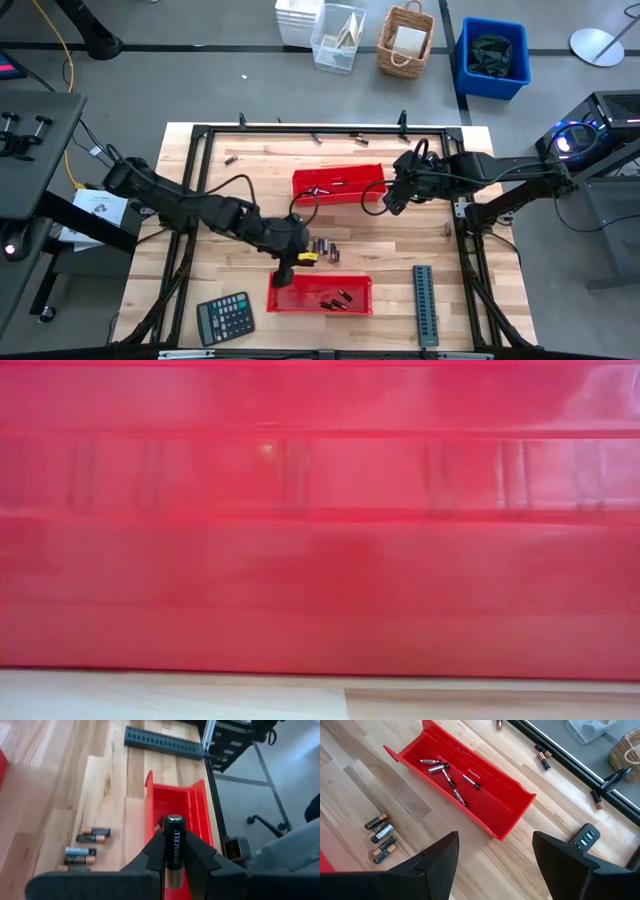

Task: Sort batteries
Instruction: Put the black battery into the bottom red bin

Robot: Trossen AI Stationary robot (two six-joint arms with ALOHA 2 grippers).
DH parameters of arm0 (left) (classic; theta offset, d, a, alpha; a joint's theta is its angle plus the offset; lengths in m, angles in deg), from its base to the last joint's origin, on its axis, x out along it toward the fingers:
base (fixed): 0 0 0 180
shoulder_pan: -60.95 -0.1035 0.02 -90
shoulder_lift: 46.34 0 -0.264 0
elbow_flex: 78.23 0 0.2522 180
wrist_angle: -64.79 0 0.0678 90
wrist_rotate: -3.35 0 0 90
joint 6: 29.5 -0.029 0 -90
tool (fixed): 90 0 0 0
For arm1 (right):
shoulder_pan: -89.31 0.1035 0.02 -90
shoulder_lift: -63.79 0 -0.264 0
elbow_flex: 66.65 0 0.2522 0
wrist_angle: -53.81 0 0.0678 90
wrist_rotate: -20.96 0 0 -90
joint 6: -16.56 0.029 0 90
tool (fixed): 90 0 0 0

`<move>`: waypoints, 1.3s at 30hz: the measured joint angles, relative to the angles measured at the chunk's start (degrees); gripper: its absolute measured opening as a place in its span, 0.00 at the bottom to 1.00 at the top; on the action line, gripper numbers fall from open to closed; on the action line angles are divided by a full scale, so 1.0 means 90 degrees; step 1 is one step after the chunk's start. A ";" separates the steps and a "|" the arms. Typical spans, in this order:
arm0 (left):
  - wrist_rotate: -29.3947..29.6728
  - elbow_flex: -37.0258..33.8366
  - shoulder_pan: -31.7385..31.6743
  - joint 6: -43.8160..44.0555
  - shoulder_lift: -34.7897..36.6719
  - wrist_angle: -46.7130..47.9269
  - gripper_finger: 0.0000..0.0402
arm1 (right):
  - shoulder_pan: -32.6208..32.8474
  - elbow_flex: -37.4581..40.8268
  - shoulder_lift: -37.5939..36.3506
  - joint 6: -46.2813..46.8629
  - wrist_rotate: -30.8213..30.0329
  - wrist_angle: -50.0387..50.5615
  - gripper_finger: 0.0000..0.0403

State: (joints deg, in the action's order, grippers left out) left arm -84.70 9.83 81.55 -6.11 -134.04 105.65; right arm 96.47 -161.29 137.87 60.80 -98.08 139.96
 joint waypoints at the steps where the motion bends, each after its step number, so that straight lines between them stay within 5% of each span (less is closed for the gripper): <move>1: -0.0005 0.0000 0.0094 0.0043 0.0001 0.0103 0.08 | 0.0000 0.0000 0.0000 -0.0041 -0.0002 0.0039 0.62; 14: -0.0018 -0.0012 0.1496 0.1308 -0.0995 0.0587 0.09 | -0.0005 0.0000 0.0002 -0.0371 -0.0096 0.0077 0.62; 21: -0.0054 -0.0012 0.0991 0.1554 -0.0964 0.0822 0.38 | -0.0005 0.0000 0.0002 -0.0373 -0.0097 0.0075 0.62; 25: -0.0658 0.0015 0.0581 0.1326 -0.0712 0.1168 0.50 | -0.0005 0.0000 0.0002 -0.0468 -0.0097 0.0075 0.62; 27: -0.0348 0.0197 0.0262 0.1444 -0.0436 0.2194 0.52 | -0.0005 0.0000 0.0002 -0.0470 -0.0097 0.0075 0.62; 31: 0.1478 0.0405 -0.0858 0.1961 0.0636 0.3738 0.53 | -0.0005 0.0000 0.0002 -0.0470 -0.0104 -0.0002 0.62; 34: 0.1487 0.0353 -0.2379 0.1838 0.1147 0.4487 0.52 | -0.0005 0.0000 0.0002 -0.0465 -0.0106 -0.0174 0.62; 39: 0.0888 0.0035 -0.5329 0.0247 0.0954 0.4973 0.53 | -0.0093 0.0000 0.0002 -0.0460 -0.0119 -0.0507 0.62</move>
State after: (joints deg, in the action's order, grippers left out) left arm -76.71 10.15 33.59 -3.89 -125.45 150.41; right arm 95.63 -161.29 137.89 56.65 -99.15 135.39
